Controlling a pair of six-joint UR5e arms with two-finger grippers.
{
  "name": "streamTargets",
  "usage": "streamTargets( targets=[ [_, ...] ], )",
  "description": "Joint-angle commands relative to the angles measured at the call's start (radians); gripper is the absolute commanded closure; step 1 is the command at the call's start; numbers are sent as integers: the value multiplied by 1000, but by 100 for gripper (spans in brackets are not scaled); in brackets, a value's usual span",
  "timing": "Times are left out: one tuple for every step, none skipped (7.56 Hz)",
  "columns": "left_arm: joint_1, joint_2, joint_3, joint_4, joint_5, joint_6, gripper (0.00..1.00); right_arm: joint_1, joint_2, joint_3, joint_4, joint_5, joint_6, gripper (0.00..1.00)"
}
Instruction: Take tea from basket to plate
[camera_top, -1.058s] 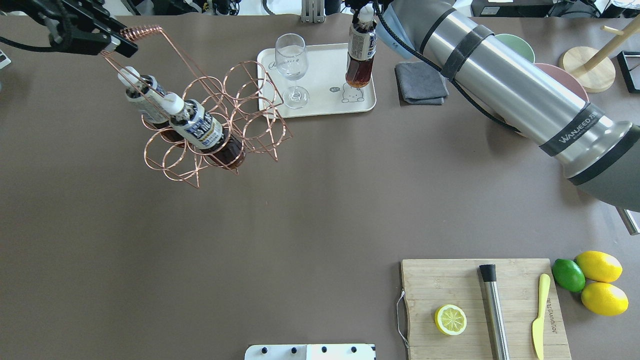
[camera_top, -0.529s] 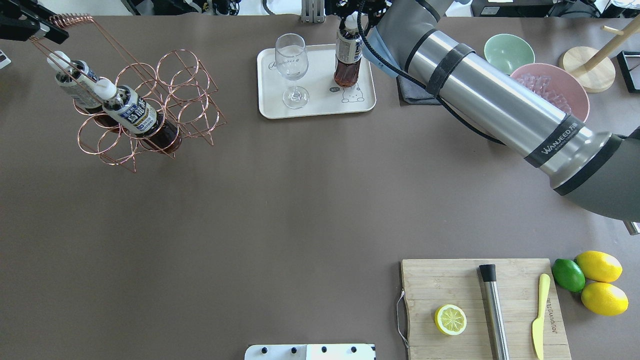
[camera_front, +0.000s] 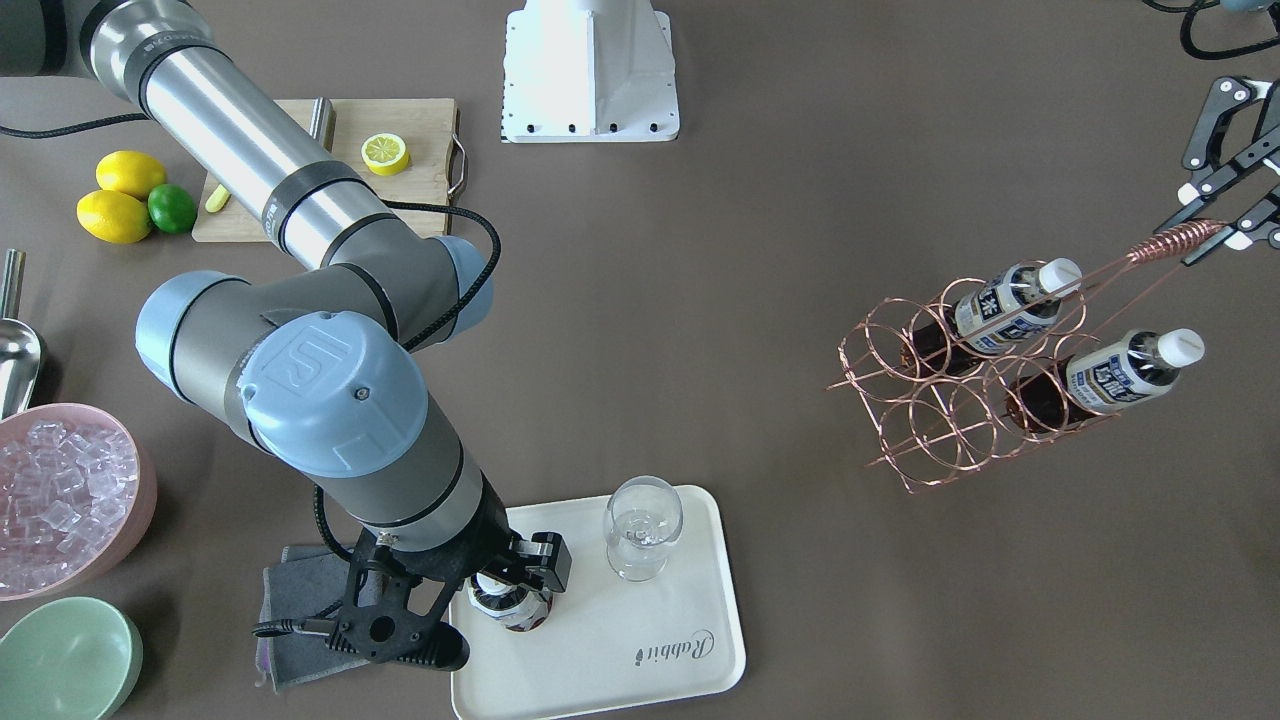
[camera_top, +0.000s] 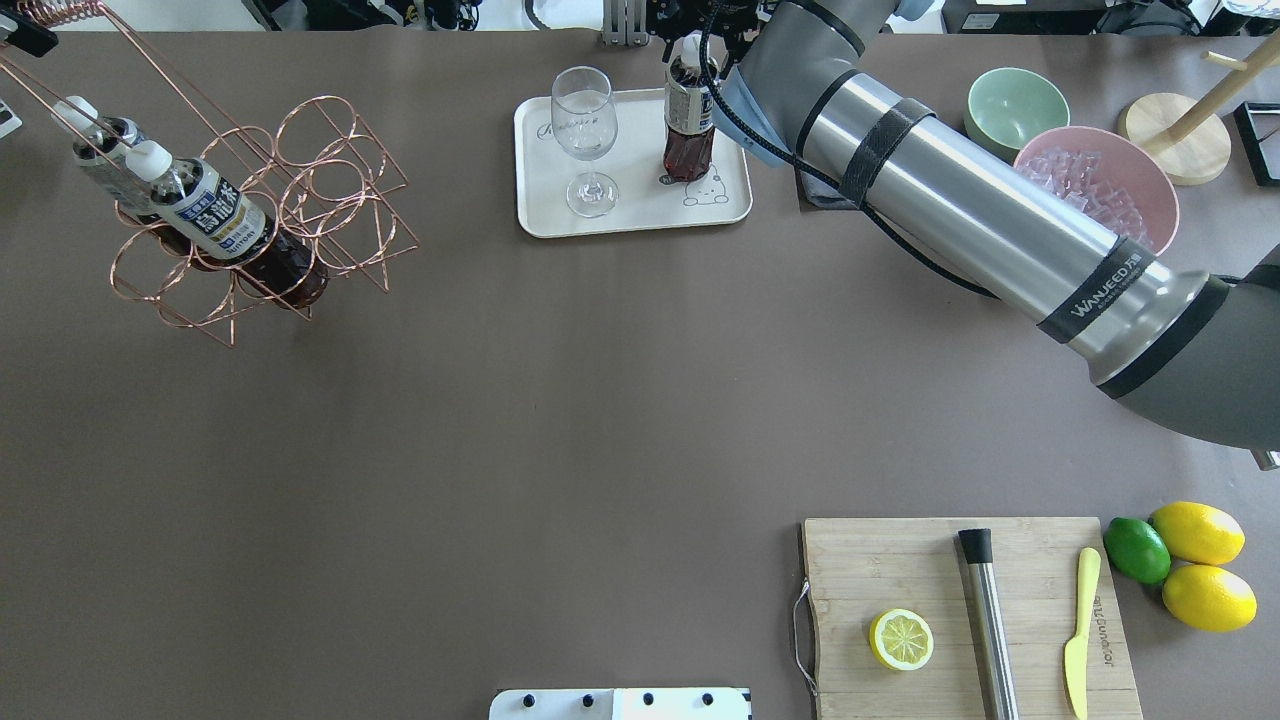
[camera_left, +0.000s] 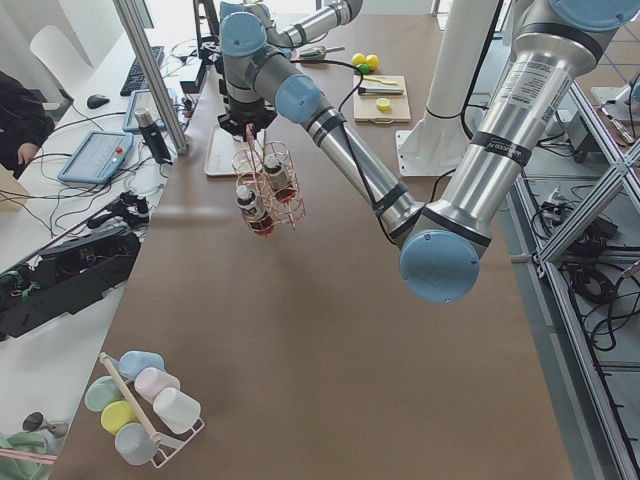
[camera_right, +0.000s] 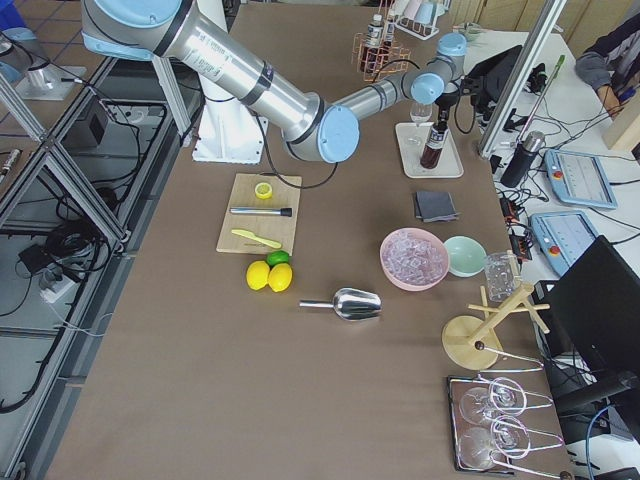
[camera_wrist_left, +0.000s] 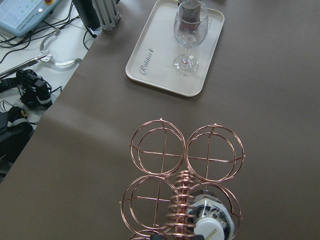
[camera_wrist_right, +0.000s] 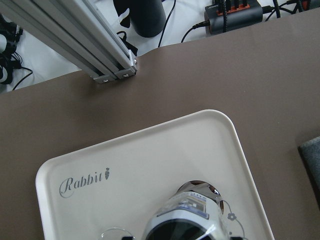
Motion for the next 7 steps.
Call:
streamTargets(
  targets=[
    [-55, -44, 140, 5, 25, 93, 100, 43, 5, 23, -11, 25, -29, 0],
    [-63, -57, 170, 5, 68, 103, 100, 86, -6, 57, -21, 80, -50, 0],
    [-67, -72, 197, 5, 97, 103, 100, 115, -74, 191, -104, 137, -66, 0],
    [-80, -104, 258, 1, 107, 105, 100, 150, -219, 418, -236, 175, -164, 0],
    [-83, -145, 324, 1, 107, 152, 100, 177, -403, 683, -367, 214, -255, 0],
    [-84, -191, 404, 1, 120, 293, 100, 178, -573, 902, -455, 211, -298, 0],
    [-90, -208, 443, -1, 131, 365, 100, 194, -681, 1015, -530, 213, -369, 0]
  ],
)
